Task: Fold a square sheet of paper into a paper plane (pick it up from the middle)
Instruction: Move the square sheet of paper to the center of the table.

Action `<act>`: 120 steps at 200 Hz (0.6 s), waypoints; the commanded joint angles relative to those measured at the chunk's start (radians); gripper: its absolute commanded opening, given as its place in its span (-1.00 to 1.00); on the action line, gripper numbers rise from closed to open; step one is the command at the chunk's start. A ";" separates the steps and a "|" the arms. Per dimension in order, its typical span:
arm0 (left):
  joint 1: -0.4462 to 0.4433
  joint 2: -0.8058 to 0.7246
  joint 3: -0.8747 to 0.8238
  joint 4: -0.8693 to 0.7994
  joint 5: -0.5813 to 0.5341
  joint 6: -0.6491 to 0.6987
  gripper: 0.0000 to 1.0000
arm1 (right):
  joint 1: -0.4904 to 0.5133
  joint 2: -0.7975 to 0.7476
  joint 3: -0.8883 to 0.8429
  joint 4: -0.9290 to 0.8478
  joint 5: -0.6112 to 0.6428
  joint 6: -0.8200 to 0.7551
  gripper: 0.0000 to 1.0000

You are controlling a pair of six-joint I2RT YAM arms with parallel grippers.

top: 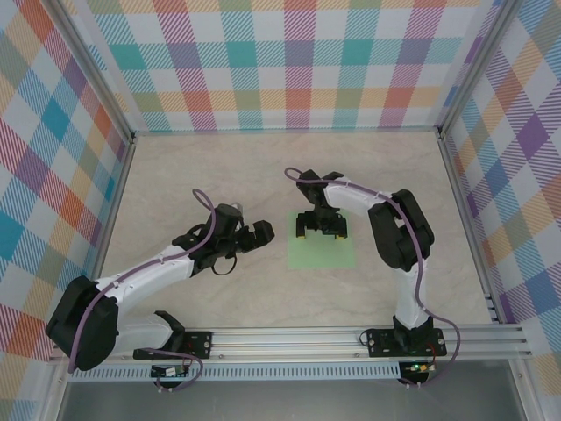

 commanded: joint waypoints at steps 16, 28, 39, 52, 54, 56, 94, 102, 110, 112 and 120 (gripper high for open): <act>-0.012 0.004 0.031 -0.016 0.002 -0.007 1.00 | 0.000 0.042 -0.023 -0.028 -0.011 0.039 1.00; -0.012 0.003 0.030 -0.020 0.002 -0.007 1.00 | 0.000 0.045 -0.013 -0.045 0.006 0.042 1.00; -0.012 0.002 0.027 -0.021 0.005 -0.007 1.00 | 0.005 0.040 0.016 -0.087 0.046 0.044 1.00; -0.012 -0.004 0.023 -0.026 0.004 -0.003 1.00 | 0.006 0.020 0.050 -0.112 0.057 0.032 1.00; -0.012 -0.006 0.021 -0.026 0.003 -0.003 1.00 | 0.006 0.015 0.054 -0.115 0.058 0.032 1.00; -0.012 -0.007 0.021 -0.026 0.002 -0.003 1.00 | 0.007 0.011 0.058 -0.118 0.059 0.030 1.00; -0.012 -0.029 0.004 -0.018 -0.011 -0.003 1.00 | 0.007 -0.018 0.082 -0.112 0.034 0.039 1.00; -0.012 -0.029 0.004 -0.020 -0.010 -0.001 1.00 | 0.007 -0.010 0.076 -0.097 0.008 0.046 1.00; -0.012 -0.030 0.006 -0.018 -0.008 0.000 1.00 | 0.008 -0.002 0.069 -0.084 -0.001 0.054 1.00; -0.012 -0.030 0.007 -0.018 -0.009 0.000 1.00 | 0.008 0.001 0.066 -0.082 -0.002 0.056 1.00; -0.012 -0.028 0.008 -0.018 -0.009 0.001 1.00 | 0.007 0.010 0.062 -0.076 -0.007 0.060 1.00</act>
